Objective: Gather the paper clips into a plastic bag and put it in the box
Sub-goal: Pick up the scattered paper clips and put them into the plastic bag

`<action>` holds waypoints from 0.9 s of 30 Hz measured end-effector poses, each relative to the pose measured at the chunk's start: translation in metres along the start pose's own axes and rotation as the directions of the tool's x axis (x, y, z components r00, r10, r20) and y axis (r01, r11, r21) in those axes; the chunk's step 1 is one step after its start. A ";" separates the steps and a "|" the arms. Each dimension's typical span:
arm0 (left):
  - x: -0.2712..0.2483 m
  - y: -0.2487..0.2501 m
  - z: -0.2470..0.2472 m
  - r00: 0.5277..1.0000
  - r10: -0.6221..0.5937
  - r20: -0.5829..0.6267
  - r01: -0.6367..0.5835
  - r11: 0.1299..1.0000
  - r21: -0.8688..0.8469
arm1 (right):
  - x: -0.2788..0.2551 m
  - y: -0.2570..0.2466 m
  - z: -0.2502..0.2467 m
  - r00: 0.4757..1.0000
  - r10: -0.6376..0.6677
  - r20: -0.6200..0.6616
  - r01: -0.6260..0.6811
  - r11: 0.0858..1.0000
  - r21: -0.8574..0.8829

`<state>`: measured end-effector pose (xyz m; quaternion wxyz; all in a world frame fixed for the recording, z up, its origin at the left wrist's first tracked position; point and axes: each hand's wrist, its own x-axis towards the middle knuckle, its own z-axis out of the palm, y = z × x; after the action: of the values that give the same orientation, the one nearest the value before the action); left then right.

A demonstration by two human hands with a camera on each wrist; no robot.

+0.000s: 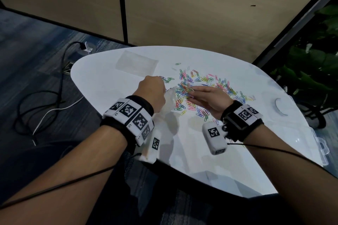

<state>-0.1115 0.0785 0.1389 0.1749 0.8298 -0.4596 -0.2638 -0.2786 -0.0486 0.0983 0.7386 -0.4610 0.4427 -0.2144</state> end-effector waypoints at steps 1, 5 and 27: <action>0.000 0.001 0.001 1.000 0.003 -0.008 -0.003 1.000 -0.006 | -0.005 0.001 0.013 0.999 0.016 0.035 -0.017 0.999 0.031; -0.002 0.004 0.004 0.999 0.016 -0.029 -0.017 0.999 -0.030 | -0.015 0.013 0.052 0.993 0.075 0.090 -0.079 0.996 0.036; -0.003 -0.002 -0.004 0.999 -0.015 -0.038 0.013 0.999 -0.039 | 0.007 0.014 0.010 0.928 -0.317 0.198 0.324 0.421 -0.847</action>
<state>-0.1094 0.0824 0.1420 0.1980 0.8343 -0.4452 -0.2580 -0.2675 -0.0416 0.0848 0.3514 -0.8454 0.3906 -0.0966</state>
